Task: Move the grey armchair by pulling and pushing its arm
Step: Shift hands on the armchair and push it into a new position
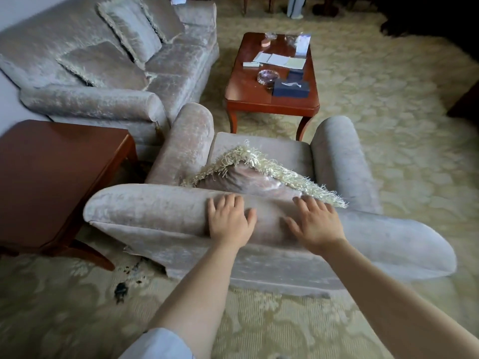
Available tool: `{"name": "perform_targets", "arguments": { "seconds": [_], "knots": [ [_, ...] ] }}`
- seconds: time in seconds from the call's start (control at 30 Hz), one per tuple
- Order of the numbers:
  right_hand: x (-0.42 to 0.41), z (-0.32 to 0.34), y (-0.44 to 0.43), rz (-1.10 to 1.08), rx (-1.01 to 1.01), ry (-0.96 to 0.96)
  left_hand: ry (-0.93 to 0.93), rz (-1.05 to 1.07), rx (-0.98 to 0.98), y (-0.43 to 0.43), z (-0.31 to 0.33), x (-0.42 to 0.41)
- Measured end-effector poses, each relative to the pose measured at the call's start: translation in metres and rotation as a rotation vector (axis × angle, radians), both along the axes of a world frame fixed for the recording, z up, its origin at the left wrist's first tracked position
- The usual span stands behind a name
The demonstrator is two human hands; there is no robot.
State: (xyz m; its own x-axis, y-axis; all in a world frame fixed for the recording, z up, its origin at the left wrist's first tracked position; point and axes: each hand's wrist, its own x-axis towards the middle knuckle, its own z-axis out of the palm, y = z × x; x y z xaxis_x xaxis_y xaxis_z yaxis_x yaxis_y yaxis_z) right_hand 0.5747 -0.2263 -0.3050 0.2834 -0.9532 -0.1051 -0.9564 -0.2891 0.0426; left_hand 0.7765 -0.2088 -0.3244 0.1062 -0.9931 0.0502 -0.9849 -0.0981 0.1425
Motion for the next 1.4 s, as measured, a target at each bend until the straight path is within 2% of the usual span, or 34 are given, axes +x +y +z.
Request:
{"name": "perform_targets", "arguments": {
  "seconds": [0.1, 0.37, 0.53, 0.8, 0.9, 1.07, 1.17, 1.23, 1.33, 1.4],
  "knots": [
    [-0.050, -0.008, 0.002, -0.086, 0.065, 0.019, 0.004, 0.042, -0.111, 0.001, -0.004, -0.004],
    [-0.069, -0.014, -0.011, 0.020, 0.134, 0.029, -0.007, 0.039, -0.146, -0.002, -0.005, -0.009],
    [-0.088, -0.004, -0.040, 0.255, 0.193, 0.036, -0.024, 0.038, -0.127, -0.005, -0.005, -0.009],
    [-0.148, 0.001, -0.105, 0.726, 0.443, 0.013, -0.048, 0.081, -0.140, -0.011, 0.000, -0.016],
    [-0.197, 0.002, -0.130, 0.773, 0.489, 0.045, -0.096, 0.103, -0.097, -0.014, 0.006, -0.023],
    [-0.258, 0.004, -0.174, 0.696, 0.437, 0.088, -0.172, 0.176, 0.093, -0.013, 0.013, -0.031],
    [-0.286, -0.005, -0.204, 0.743, 0.418, 0.118, -0.232, 0.356, 0.183, -0.011, 0.008, -0.042],
    [-0.302, -0.015, -0.233, 0.743, 0.400, 0.148, -0.188, 0.628, 0.228, -0.015, 0.008, -0.060],
    [-0.335, -0.020, -0.270, 0.806, 0.342, 0.221, 0.044, 1.126, 0.129, -0.032, 0.012, -0.119],
    [-0.363, -0.017, -0.291, 0.875, 0.301, 0.219, 0.223, 1.386, 0.037, -0.049, 0.013, -0.183]
  ]
}}
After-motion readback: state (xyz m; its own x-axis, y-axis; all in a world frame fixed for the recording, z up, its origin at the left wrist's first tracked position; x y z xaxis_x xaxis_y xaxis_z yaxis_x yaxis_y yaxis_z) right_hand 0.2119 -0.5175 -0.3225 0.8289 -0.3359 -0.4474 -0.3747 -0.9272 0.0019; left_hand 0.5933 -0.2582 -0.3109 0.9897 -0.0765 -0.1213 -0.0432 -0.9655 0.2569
